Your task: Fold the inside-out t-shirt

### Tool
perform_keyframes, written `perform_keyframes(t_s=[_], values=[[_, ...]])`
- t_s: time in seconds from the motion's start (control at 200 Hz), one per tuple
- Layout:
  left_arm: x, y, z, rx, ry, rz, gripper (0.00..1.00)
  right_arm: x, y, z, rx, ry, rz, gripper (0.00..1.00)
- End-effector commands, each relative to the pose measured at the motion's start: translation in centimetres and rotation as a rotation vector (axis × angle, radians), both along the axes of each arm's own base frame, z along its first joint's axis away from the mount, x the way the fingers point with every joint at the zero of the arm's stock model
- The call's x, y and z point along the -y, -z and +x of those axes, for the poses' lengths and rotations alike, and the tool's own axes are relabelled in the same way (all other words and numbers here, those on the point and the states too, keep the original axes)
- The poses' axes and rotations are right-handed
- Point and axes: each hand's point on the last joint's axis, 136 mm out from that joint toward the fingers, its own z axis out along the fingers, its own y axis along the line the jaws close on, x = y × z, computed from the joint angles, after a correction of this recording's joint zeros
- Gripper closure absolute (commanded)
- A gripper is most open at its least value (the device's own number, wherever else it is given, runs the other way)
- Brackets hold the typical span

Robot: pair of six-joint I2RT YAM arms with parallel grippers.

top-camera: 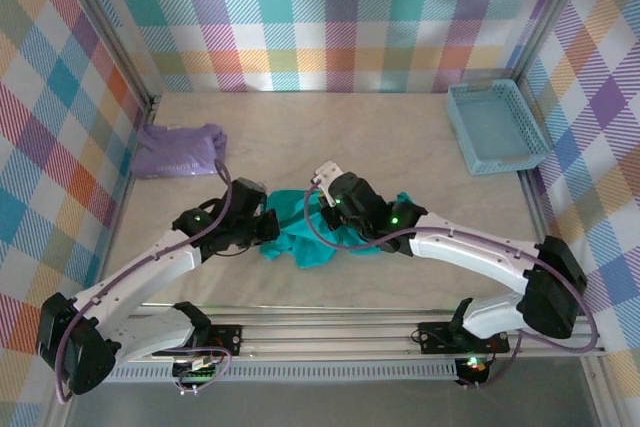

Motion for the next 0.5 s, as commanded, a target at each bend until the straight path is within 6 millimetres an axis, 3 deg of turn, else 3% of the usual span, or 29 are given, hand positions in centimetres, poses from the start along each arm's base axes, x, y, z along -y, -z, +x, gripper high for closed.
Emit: perform_keyframes(t_s=[0.0, 0.22, 0.35, 0.5], values=[[1.5, -0.6, -0.6, 0.088, 0.089, -0.039, 1.00, 1.6, -0.1, 1.2, 0.059, 0.070, -0.112, 1.00], [3.5, -0.1, -2.1, 0.144, 0.274, -0.009, 1.00, 3.4, 0.9, 1.3, 0.038, 0.105, -0.136, 1.00], [5.9, 0.1, -3.5, 0.170, 0.399, -0.046, 1.00, 4.2, 1.6, 0.2, -0.021, 0.085, -0.101, 1.00], [8.6, -0.2, -4.9, 0.247, 0.512, -0.084, 1.00, 6.6, 2.9, -1.6, -0.108, 0.118, -0.083, 1.00]])
